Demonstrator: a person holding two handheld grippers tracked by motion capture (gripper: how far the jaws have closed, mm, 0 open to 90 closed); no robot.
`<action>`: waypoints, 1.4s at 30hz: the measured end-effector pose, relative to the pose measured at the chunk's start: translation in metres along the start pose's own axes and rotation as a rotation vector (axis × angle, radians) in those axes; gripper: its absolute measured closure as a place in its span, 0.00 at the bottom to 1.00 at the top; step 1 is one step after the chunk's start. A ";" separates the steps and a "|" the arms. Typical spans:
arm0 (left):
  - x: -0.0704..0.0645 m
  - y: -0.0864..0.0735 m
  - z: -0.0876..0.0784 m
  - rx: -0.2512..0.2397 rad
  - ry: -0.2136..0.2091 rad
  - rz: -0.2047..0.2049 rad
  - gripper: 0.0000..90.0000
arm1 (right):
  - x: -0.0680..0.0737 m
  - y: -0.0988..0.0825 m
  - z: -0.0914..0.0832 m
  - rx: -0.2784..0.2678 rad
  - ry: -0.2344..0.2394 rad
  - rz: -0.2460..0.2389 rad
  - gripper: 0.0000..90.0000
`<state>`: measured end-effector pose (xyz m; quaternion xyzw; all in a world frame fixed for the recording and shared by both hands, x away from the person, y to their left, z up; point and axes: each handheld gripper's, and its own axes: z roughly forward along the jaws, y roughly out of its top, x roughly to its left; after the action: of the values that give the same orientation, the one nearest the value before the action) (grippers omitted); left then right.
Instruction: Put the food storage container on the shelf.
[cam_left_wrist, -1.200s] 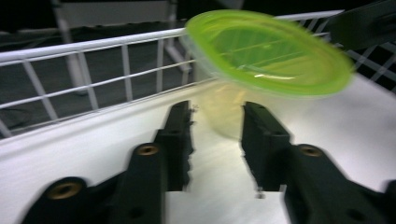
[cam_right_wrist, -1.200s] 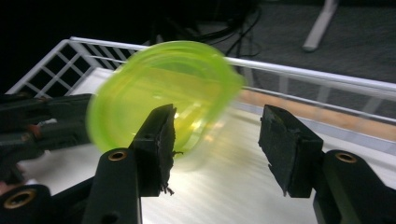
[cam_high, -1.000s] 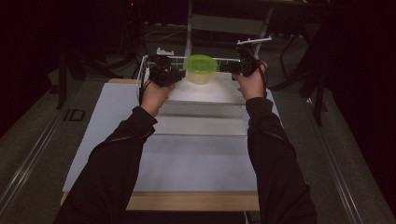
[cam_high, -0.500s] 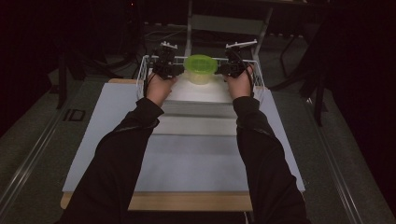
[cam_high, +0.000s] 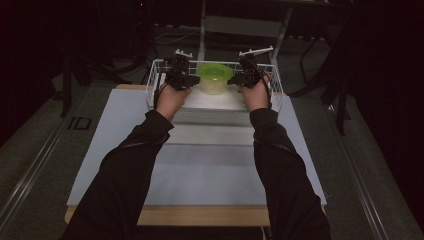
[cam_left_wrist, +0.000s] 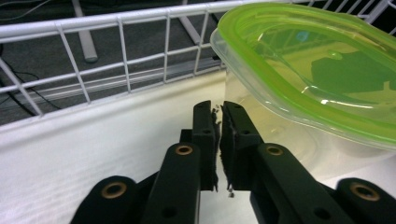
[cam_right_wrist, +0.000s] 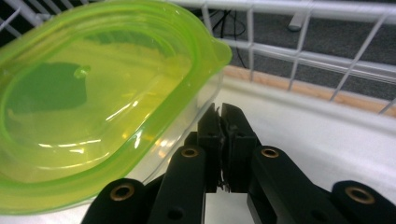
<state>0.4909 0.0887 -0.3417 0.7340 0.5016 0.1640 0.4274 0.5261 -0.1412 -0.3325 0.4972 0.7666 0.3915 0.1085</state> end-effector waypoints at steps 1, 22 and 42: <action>-0.001 -0.002 -0.001 0.003 -0.003 0.007 0.94 | 0.000 -0.002 -0.002 -0.004 0.004 0.000 0.96; -0.015 -0.034 -0.022 0.004 -0.044 0.051 0.82 | 0.006 -0.036 -0.024 -0.027 0.010 -0.006 0.82; -0.018 -0.061 -0.076 -0.093 -0.108 0.065 0.71 | 0.010 -0.064 -0.077 -0.115 -0.047 -0.090 0.53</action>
<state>0.3959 0.1164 -0.3430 0.7371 0.4453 0.1612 0.4821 0.4354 -0.1834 -0.3236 0.4641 0.7617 0.4179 0.1726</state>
